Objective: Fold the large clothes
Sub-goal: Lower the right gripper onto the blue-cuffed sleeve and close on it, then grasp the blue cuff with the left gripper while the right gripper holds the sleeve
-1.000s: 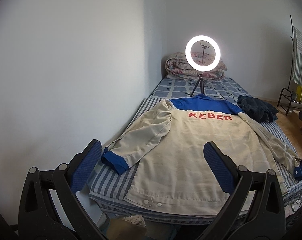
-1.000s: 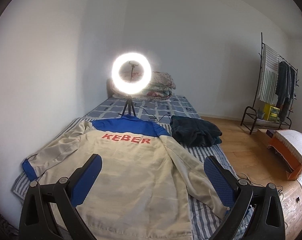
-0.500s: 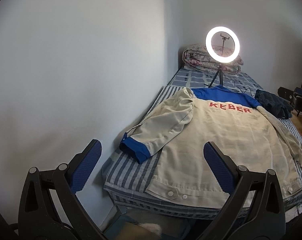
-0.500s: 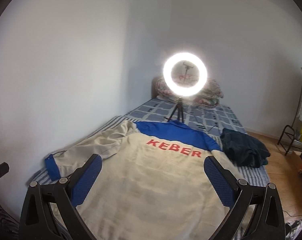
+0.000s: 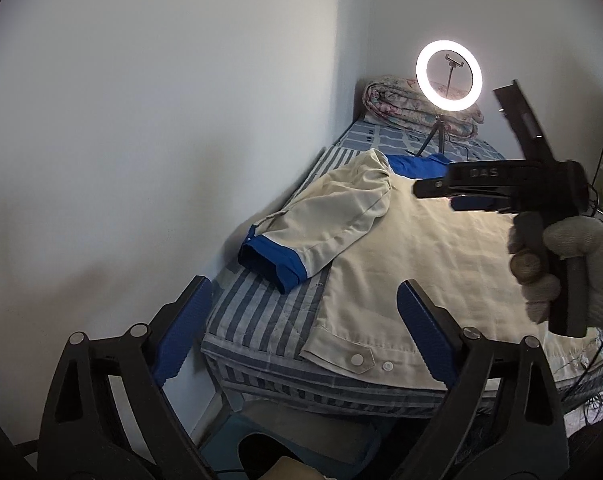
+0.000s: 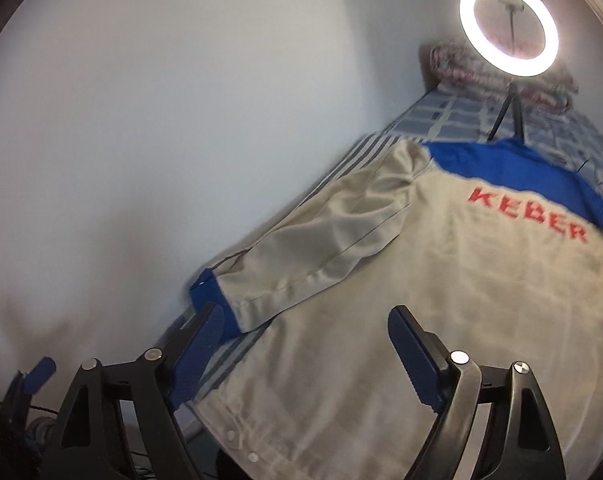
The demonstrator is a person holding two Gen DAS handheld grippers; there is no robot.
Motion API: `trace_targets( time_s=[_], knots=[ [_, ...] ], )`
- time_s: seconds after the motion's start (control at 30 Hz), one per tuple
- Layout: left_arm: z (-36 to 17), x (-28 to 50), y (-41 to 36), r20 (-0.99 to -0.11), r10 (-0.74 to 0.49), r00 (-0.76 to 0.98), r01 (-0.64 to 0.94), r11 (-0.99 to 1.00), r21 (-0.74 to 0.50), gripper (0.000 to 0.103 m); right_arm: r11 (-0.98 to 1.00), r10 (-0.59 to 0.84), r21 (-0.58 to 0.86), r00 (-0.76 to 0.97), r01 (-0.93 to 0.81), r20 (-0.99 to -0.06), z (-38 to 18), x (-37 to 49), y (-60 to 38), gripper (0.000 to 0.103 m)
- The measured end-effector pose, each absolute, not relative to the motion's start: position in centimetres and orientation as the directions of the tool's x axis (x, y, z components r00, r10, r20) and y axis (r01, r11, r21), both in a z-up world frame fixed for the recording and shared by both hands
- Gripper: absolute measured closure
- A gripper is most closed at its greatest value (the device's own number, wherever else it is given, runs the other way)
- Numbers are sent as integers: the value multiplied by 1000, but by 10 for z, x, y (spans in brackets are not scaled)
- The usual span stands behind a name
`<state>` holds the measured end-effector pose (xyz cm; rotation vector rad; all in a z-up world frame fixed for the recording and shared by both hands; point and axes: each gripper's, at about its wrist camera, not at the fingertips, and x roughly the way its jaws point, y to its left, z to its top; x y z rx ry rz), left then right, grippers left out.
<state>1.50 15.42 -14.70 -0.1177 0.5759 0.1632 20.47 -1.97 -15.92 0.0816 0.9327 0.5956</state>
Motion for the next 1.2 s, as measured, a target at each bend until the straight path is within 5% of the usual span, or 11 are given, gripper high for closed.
trace_targets(
  time_s=[0.27,0.67,0.73,0.87,0.93,1.2],
  knots=[
    [-161,21,165,-581,74,810,-176,977,-120,14,806,559,453,237,-383,-794,-239,248,34,32],
    [-173,25,179,-614,84,785,-210,968,-136,14,741,665,642,92,-196,-741,-309,277,78,40],
    [-173,26,177,-615,86,784,-209,969,-130,14,738,668,647,70,-192,-741,-314,279,86,49],
    [-172,27,174,-613,87,786,-203,972,-123,14,734,668,648,42,-204,-743,-315,282,92,89],
    [-172,27,173,-611,89,787,-203,972,-119,14,721,680,656,43,-223,-732,-306,282,87,101],
    [-173,32,164,-624,79,778,-163,983,-79,14,693,701,651,76,-309,-709,-250,258,14,103]
  ],
)
